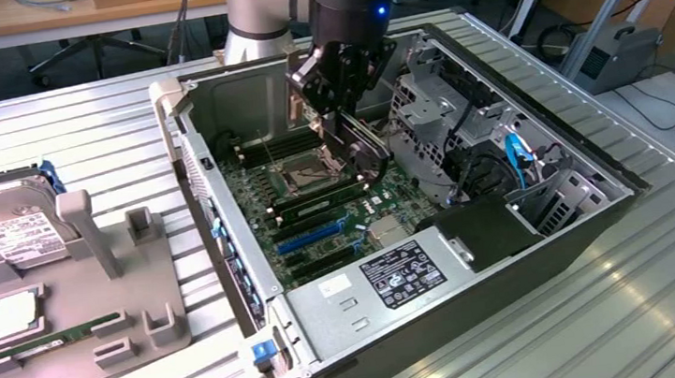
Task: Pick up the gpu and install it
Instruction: 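Insert the gpu into the slot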
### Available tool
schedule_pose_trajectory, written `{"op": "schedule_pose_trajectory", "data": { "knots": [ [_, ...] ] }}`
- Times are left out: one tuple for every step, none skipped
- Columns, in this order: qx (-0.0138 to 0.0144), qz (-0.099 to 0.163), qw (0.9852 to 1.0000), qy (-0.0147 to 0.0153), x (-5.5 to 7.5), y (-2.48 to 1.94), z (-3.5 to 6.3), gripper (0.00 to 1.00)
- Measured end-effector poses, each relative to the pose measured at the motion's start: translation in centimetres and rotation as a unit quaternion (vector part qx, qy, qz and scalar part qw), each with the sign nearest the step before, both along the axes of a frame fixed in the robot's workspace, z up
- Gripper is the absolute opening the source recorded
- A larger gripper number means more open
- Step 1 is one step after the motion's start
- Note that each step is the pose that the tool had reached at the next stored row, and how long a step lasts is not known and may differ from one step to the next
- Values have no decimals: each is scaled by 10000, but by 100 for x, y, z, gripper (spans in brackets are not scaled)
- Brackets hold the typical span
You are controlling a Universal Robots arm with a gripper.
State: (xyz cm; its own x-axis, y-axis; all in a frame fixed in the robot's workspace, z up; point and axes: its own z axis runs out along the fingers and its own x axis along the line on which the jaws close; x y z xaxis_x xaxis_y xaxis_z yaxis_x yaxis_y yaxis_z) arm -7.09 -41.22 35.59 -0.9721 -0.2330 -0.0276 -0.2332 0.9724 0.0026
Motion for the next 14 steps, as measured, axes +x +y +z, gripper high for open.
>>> {"op": "schedule_pose_trajectory", "data": {
  "knots": [
    [0,11,10000,0,0,0,0,27],
    [0,21,10000,0,0,0,0,27],
    [0,30,10000,0,0,0,0,27],
    [0,43,10000,0,0,0,0,27],
    [0,59,10000,0,0,0,0,27],
    [0,71,10000,0,0,0,0,27],
    [0,80,10000,0,0,0,0,27],
    [0,92,10000,0,0,0,0,27],
    [0,100,9999,0,0,0,0,27],
    [0,113,9999,0,0,0,0,27],
    [0,124,9999,0,0,0,-1,27],
    [0,135,9999,0,0,0,0,27],
    [0,148,9999,0,0,0,-1,27],
    [0,164,9999,0,0,0,-1,27]
  ]
}}
